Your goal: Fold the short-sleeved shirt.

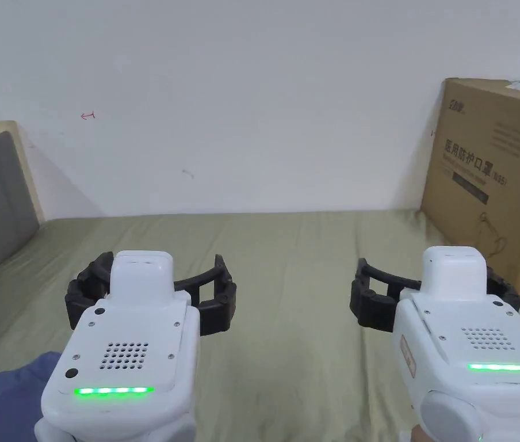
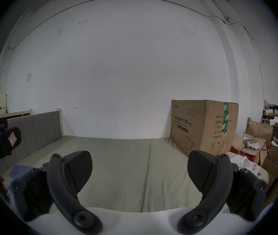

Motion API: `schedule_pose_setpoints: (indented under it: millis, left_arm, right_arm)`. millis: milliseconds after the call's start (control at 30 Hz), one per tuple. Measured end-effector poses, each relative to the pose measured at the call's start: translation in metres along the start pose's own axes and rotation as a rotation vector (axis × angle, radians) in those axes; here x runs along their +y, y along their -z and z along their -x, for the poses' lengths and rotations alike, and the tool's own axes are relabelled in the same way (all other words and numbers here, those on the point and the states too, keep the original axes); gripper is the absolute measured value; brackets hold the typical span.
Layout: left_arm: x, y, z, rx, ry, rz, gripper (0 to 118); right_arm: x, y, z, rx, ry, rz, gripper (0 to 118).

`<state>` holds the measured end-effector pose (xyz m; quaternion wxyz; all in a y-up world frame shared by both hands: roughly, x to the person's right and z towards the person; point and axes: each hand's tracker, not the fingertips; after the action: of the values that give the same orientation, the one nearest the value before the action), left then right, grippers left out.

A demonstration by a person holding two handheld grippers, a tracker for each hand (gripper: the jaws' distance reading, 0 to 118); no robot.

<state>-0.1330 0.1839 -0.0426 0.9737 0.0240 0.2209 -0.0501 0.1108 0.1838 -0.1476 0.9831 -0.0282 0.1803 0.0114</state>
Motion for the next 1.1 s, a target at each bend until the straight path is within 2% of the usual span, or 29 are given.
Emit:
schedule_pose_setpoints:
  millis: [167,333,467,600,800,867,1100]
  left_arm:
    - [-0.001,-0.001,-0.002,-0.007,-0.027,0.019,114]
    - [0.002,-0.001,-0.005,-0.011,-0.017,0.032,114]
    - [0.001,0.002,-0.004,-0.013,-0.049,0.056,114]
    - [0.002,0.001,-0.004,-0.021,-0.083,0.063,114]
    - [0.002,0.000,-0.007,-0.066,-0.062,0.085,114]
    - [0.000,0.002,-0.009,-0.065,-0.050,0.087,114]
    - [0.001,0.002,-0.009,-0.080,-0.072,0.081,114]
  right_arm:
    - [-0.002,-0.005,0.004,-0.004,-0.053,-0.033,113]
    - [0.000,-0.006,0.005,0.008,-0.067,-0.027,113]
    - [-0.001,-0.007,0.001,0.023,-0.053,-0.022,113]
    - [-0.003,-0.004,-0.003,-0.020,-0.031,-0.010,113]
    - [-0.001,-0.004,-0.011,-0.022,0.003,-0.023,113]
    - [0.000,-0.005,-0.013,0.008,0.011,-0.022,113]
    - [-0.001,-0.006,-0.005,0.012,-0.018,-0.036,113]
